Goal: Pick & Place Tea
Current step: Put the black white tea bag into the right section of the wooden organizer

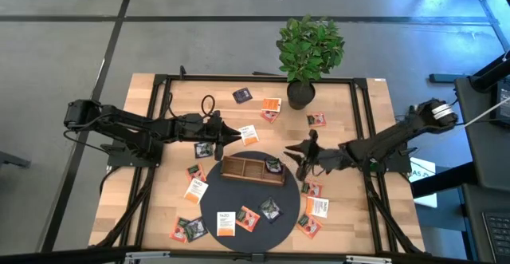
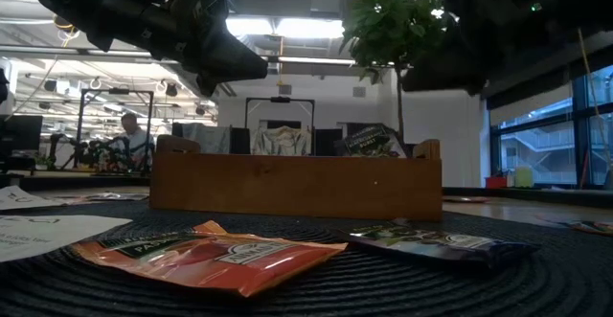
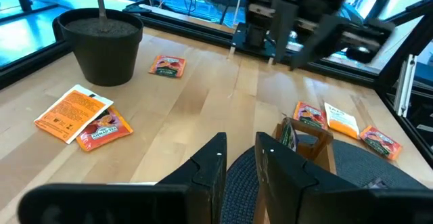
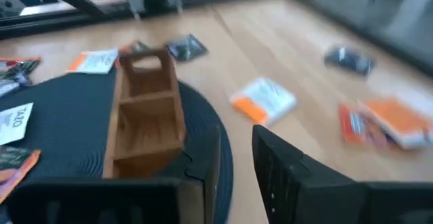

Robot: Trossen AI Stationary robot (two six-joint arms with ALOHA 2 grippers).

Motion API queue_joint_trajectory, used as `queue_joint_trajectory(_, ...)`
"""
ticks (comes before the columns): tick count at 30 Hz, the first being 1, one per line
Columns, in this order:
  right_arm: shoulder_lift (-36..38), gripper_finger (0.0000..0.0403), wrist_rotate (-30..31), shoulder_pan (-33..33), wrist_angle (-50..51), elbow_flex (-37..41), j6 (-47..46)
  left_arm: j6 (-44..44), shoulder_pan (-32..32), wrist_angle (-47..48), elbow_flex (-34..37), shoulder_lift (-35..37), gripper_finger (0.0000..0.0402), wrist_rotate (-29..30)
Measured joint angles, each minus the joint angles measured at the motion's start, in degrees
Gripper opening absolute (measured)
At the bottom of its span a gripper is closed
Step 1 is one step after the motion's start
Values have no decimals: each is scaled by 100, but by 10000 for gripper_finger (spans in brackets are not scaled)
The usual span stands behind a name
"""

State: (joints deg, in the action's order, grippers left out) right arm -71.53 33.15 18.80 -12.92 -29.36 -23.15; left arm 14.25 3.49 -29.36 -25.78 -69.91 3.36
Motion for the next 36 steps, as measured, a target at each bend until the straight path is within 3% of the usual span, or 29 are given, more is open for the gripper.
queue_joint_trajectory(2, 337, 91, -268, -253, 795, 0, -518, 0, 0, 1, 0, 0, 75, 0)
queue_joint_trajectory(7, 900, 101, -148, -917, 2672, 0, -1259, -1, 0, 1, 0, 0, 75, 0)
queue_joint_trajectory(11, 970, 138, -206, -1391, 3282, 2, -1228, 0, 1, 2, 0, 0, 75, 0)
queue_joint_trajectory(16, 891, 184, -655, -1571, 2655, 4, -751, -1, 0, 4, 0, 0, 75, 0)
queue_joint_trajectory(20, 889, 197, -1845, -1571, 1723, 2, -49, -1, 2, 4, 0, 0, 75, 0)
queue_joint_trajectory(23, 854, 193, -2744, -1566, 980, 2, -27, -12, 0, 3, 0, 0, 75, 0)
queue_joint_trajectory(27, 665, 179, -3179, -1571, 460, 0, 246, -178, 0, 8, 0, 0, 75, 0)
queue_joint_trajectory(30, 471, 169, -3305, -1625, 412, -29, 388, -173, 0, 43, 0, 0, 75, 1)
queue_joint_trajectory(36, -186, 155, -4209, -1861, 680, -760, 799, -154, 0, 87, 2, 0, 75, 0)
